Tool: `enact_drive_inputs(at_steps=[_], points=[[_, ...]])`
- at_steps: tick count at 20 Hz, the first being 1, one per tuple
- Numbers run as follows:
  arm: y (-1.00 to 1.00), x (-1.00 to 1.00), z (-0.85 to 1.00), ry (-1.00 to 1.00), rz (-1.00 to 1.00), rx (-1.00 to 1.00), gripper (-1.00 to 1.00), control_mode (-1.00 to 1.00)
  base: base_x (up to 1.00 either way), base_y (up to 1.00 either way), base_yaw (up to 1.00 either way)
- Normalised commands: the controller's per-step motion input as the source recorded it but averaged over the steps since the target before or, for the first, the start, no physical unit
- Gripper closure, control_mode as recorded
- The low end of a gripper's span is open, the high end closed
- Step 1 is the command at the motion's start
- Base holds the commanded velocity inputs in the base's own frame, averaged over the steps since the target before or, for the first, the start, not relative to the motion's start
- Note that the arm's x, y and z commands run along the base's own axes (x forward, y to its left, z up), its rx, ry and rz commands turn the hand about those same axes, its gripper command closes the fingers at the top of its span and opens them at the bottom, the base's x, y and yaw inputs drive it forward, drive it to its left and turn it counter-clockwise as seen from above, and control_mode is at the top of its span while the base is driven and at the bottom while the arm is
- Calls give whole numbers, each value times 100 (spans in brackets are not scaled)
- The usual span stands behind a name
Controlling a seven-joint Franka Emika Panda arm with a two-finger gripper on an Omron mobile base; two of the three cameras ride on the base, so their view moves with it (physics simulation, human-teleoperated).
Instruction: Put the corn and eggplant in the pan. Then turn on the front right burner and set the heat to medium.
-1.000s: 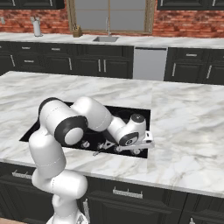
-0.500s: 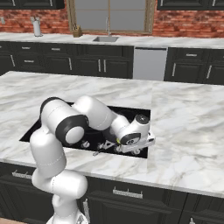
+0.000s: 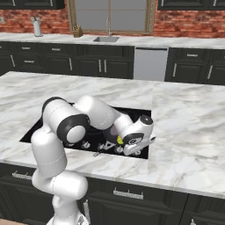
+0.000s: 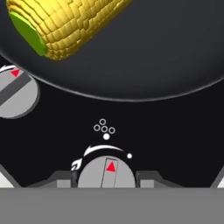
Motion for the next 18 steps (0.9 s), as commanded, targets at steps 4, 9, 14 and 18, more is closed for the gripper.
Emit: enact_drive_inputs(at_steps=[4, 9, 14, 18], points=[[0, 0, -1, 0, 23, 0, 100, -100, 0, 0, 0], [0, 0, -3, 0, 23, 0, 100, -100, 0, 0, 0], [0, 0, -4, 0, 22, 0, 100, -100, 0, 0, 0], [0, 0, -2, 0, 22, 0, 100, -100, 0, 0, 0]])
